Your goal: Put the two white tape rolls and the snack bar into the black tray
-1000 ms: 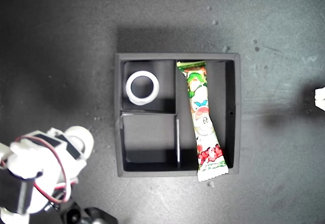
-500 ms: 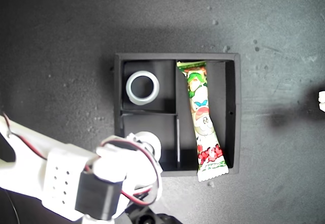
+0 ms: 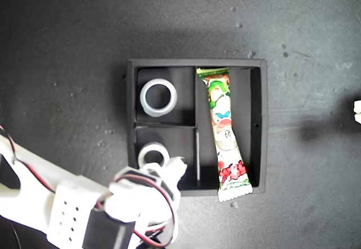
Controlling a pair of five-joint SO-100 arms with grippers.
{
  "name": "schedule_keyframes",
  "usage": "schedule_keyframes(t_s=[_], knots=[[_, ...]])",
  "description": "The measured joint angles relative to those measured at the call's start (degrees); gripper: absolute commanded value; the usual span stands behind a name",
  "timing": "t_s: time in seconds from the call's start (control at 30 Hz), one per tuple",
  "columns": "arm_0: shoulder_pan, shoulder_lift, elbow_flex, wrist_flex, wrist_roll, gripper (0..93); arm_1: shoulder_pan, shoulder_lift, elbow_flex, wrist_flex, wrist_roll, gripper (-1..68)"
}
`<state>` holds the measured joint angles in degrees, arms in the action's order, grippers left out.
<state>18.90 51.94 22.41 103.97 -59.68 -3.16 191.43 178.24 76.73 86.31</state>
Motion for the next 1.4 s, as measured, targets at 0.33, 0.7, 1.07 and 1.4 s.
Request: schedule_keyframes(t_s=[0.33,0.7,1.07,1.4], knots=[[-10.9,57.4,54.9,-0.4,-6.2,0.0,-0.5,0.0,0.0,0.0,0.0,1.7],[-18.7,103.9,115.8,-22.1,-8.9,0.0,-0.5,0.0,0.0,0.0,0.0,1.7],[-15.4,136.4,145.4,-24.8,-14.3,0.0,2.2,0.0,0.0,0.0,0.0,1.8],[-13.8,139.3,154.0,-26.3,-23.3,2.9,2.6,0.0,0.1,0.0,0.0,1.8]])
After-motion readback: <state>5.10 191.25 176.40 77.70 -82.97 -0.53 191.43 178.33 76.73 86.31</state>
